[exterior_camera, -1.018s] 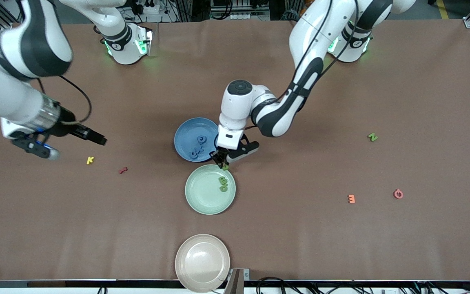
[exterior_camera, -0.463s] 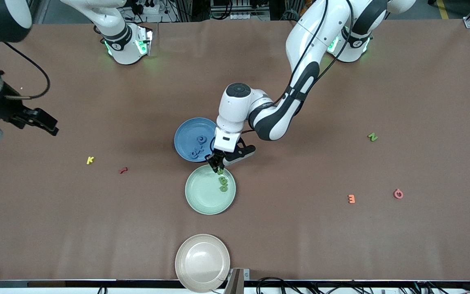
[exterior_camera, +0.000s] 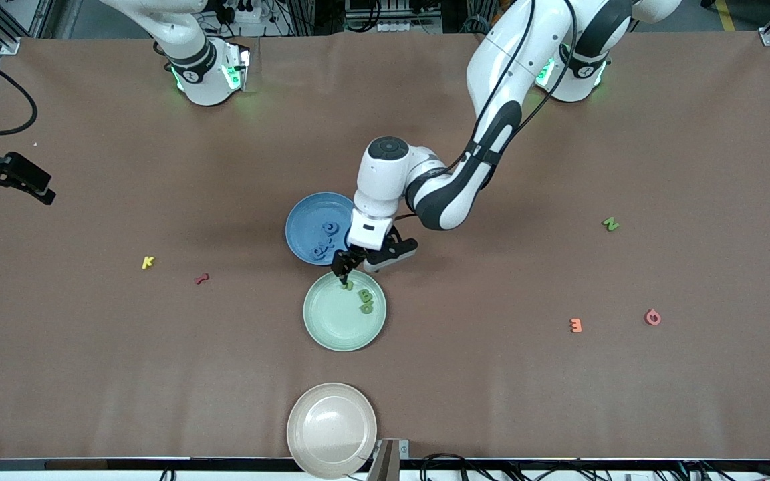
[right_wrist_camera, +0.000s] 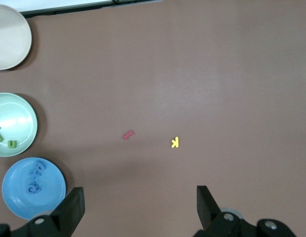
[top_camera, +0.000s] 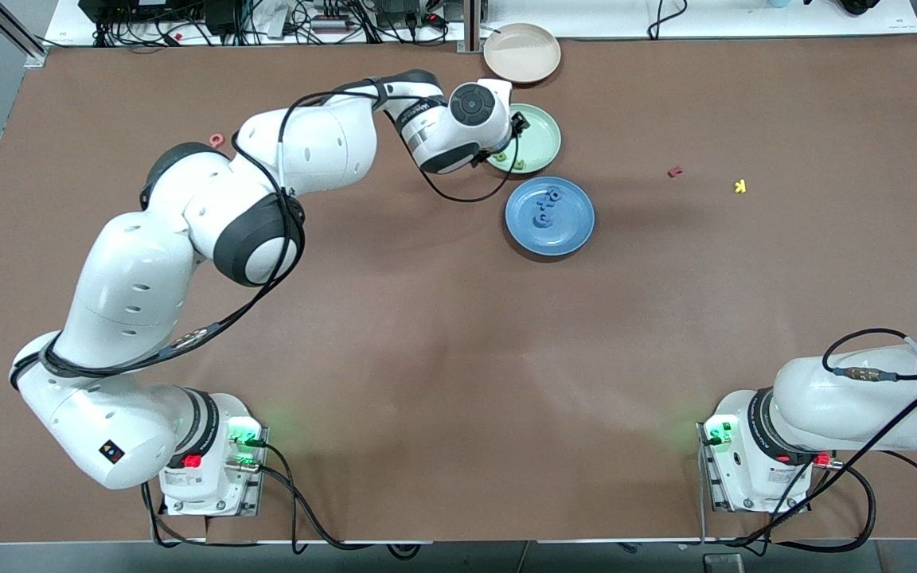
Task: Sort letters by color into matching plates
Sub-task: 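Release the green n onto the green plate with the left gripper, then move the left gripper to the orange letters beside the green letters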
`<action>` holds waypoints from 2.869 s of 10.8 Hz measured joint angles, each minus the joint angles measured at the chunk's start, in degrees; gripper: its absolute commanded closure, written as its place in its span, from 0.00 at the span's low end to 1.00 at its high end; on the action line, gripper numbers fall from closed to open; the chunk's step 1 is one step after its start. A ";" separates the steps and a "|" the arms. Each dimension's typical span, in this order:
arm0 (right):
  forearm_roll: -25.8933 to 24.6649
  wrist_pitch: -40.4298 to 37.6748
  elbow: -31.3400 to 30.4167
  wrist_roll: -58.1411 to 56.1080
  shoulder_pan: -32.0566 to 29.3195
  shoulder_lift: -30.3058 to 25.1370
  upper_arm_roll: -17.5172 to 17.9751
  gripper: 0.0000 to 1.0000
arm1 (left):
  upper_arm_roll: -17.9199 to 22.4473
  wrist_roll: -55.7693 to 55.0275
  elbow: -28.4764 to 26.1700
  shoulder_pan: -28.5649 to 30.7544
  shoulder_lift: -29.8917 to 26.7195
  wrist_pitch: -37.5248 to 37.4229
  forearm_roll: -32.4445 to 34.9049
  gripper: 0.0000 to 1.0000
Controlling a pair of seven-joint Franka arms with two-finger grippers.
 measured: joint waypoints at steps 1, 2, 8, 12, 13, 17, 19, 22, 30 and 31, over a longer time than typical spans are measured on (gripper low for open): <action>0.99 -1.04 -0.06 -2.08 0.01 -0.32 -0.49 0.00 | 0.43 1.59 0.05 0.77 -0.05 -2.93 0.01 0.00; 1.54 -2.06 -0.73 -3.94 0.02 -1.02 -0.63 0.00 | 0.52 3.92 0.07 2.30 -0.25 -6.08 0.01 0.00; 2.10 -4.73 -3.62 -6.27 1.40 -2.95 -0.41 0.00 | -19.11 26.70 -2.83 29.18 -4.38 -24.36 -0.76 0.00; 2.10 -5.57 -3.71 -7.99 1.46 -2.95 -0.42 0.00 | -38.85 44.86 -3.45 56.35 -5.19 -39.15 -0.86 0.00; 2.10 -5.61 -3.72 -8.00 1.46 -2.95 -0.44 0.00 | -40.70 46.02 -3.86 59.37 -5.21 -40.34 -0.87 0.00; 2.10 -5.56 -3.14 -7.99 1.43 -3.09 -0.61 0.00 | -42.26 47.64 -4.35 62.29 -5.37 -44.53 -0.86 0.00; 2.10 -5.56 -3.10 -8.00 1.42 -3.10 -0.63 0.00 | -42.43 51.20 -4.33 65.45 -6.01 -47.34 -0.85 0.00; 2.10 -5.53 -3.09 -8.00 1.42 -3.10 -0.60 0.00 | -40.59 60.06 -4.65 68.47 -7.51 -49.18 -0.89 0.00; 2.08 -5.21 -3.09 -8.00 1.31 -3.08 -0.76 0.00 | -12.30 81.22 -34.61 57.71 -29.92 -30.72 -17.00 0.00; 2.08 -5.17 -3.09 -7.99 1.30 -3.07 -0.77 0.00 | -10.71 80.87 -40.03 57.71 -32.59 -26.33 -18.88 0.00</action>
